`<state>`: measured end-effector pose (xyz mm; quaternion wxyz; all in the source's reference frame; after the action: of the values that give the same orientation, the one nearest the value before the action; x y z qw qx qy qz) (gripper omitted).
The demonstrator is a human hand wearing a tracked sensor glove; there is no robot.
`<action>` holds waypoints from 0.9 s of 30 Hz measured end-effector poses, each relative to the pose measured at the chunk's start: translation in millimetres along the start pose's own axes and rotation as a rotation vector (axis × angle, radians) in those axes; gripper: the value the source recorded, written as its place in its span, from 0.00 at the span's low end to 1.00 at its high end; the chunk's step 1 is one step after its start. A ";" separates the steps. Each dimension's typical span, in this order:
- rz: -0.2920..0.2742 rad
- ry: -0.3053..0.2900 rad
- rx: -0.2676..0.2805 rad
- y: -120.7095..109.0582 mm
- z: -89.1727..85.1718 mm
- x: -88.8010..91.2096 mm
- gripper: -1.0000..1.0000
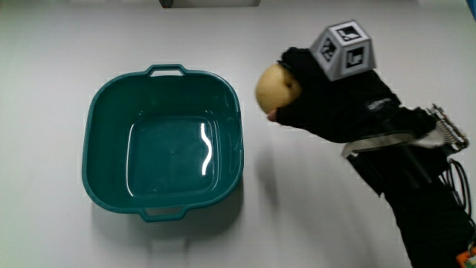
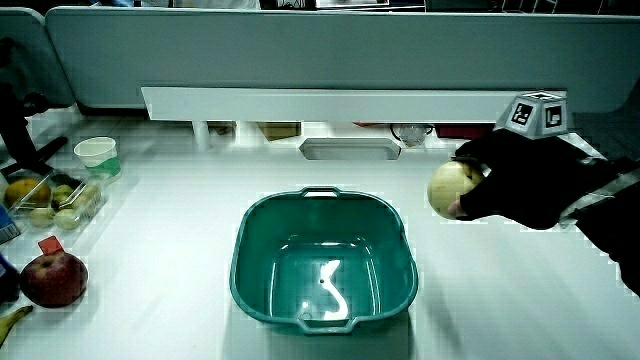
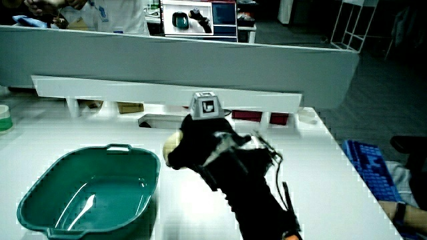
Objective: Place pear on desk
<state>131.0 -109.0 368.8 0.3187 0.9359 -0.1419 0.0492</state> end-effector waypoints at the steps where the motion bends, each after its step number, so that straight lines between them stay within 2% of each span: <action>1: -0.013 -0.002 -0.008 1.8 -3.6 4.9 0.50; 10: -0.127 -0.015 -0.078 17.5 -36.3 49.0 0.50; 18: -0.167 0.010 -0.129 24.9 -60.3 68.3 0.50; 20: -0.176 0.009 -0.142 25.8 -64.6 71.0 0.50; 21: -0.183 0.001 -0.132 26.2 -66.5 72.2 0.50; 24: -0.184 0.017 -0.161 28.1 -73.9 75.3 0.50; 25: -0.198 0.002 -0.158 29.4 -76.5 77.0 0.50; 27: -0.190 0.007 -0.164 29.6 -79.2 77.0 0.50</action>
<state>195.6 -101.1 462.8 0.3978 0.9158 -0.0552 0.0103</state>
